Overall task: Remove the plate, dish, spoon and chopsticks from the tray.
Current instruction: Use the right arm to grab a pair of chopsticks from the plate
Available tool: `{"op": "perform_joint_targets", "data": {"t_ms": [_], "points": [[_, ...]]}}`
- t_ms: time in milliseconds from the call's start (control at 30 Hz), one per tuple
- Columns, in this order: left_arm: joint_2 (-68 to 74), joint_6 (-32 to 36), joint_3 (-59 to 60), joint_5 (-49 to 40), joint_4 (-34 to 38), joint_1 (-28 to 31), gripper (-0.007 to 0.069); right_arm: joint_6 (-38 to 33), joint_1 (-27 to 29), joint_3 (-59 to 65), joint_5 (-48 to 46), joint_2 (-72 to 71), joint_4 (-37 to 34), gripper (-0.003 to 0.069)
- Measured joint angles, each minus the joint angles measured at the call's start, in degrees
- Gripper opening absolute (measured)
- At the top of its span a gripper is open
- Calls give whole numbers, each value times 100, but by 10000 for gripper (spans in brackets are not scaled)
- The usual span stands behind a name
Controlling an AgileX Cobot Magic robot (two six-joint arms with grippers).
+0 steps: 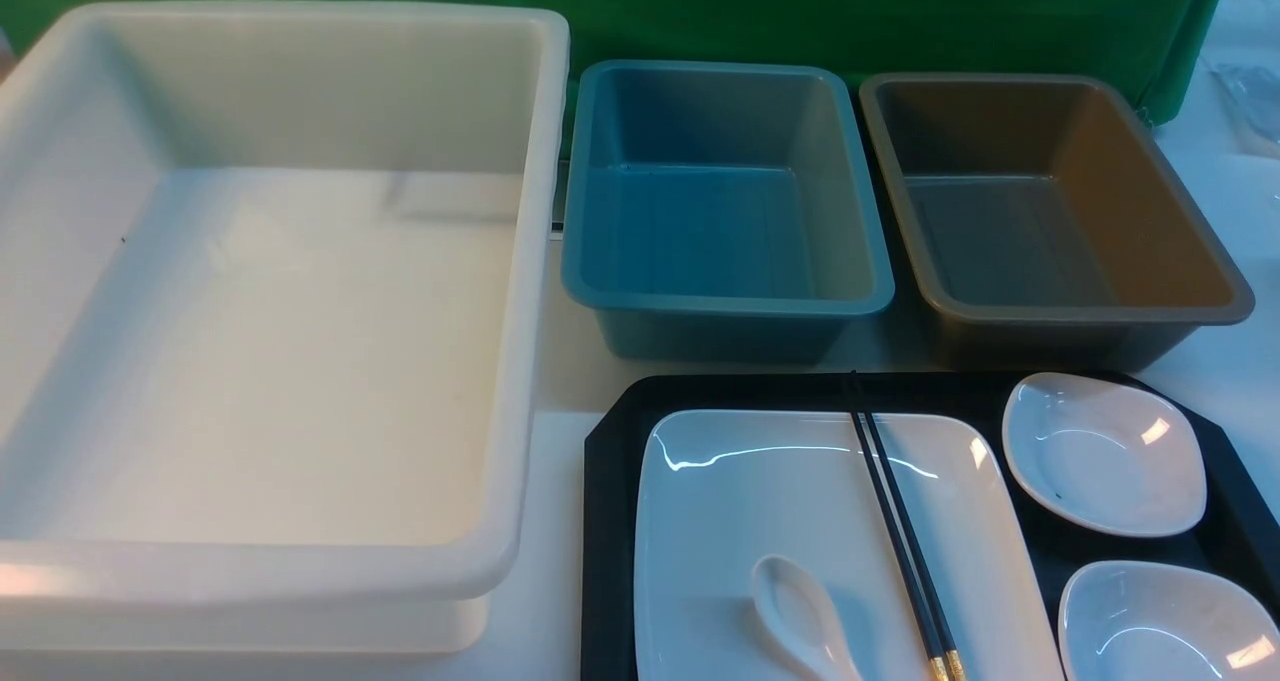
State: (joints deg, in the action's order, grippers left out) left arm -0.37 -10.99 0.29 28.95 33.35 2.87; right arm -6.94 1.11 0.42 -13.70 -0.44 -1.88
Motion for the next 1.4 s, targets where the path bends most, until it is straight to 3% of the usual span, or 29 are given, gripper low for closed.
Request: {"op": "perform_joint_targets", "data": {"t_ms": [133,200,333,367,400,433,467,500,567,600,633,667,767,833,933,967,1000,1100,1267,1400], "points": [[6,-971,-146,610,-891,0,17,18,0,0,113,0,-16,240],[48,-1052,-328,575,-1000,0,17,122,0,0,200,0,-90,240],[497,-1159,-1470,33,-1477,0,17,1536,0,0,1247,0,-943,240],[845,-1179,-2230,-689,-2077,0,17,2421,0,0,1750,0,-1216,240],[889,-1180,-2317,-796,-2077,0,17,2632,0,0,1864,0,-1258,240],[1334,-1202,-3147,-1911,-2700,0,17,3291,0,0,2290,0,-1391,240],[1446,-1202,-3328,-2052,-2749,0,17,3350,0,0,2290,0,-1399,240],[1862,-1119,-3941,-3218,-2978,0,17,3664,0,0,2519,0,-1455,240],[2427,-721,-4628,-4539,-3114,0,17,3887,0,0,2671,0,-1480,240],[2552,-661,-4759,-4677,-3130,0,17,3901,0,0,2672,0,-1480,240],[3034,-124,-5187,-5818,-3134,0,17,3967,10,0,2701,0,-1494,240],[3322,119,-5376,-6330,-3075,0,17,3992,10,0,2721,0,-1500,240],[3848,576,-5584,-7117,-2835,0,17,4038,10,0,2927,0,-1500,240],[4403,1226,-5634,-7871,-2229,0,17,4051,10,-19,3148,0,-1411,235],[4743,1784,-5606,-8422,-1640,0,17,3998,-70,-435,2378,0,-1128,200],[4849,2066,-5564,-8542,-1406,0,17,3754,-168,-973,1485,93,-854,145],[4857,2122,-5549,-8542,-1386,0,17,3754,-184,-1050,1485,93,-854,145],[4925,2371,-5526,-8415,-1334,0,17,2762,-500,-2313,-446,840,-662,39],[5035,2449,-5500,-8016,-1250,0,17,1862,-1223,-4157,-2823,2906,-604,25],[5176,2469,-5488,-8005,-1250,0,17,1480,-1674,-4800,-3741,4121,-599,28]]}}
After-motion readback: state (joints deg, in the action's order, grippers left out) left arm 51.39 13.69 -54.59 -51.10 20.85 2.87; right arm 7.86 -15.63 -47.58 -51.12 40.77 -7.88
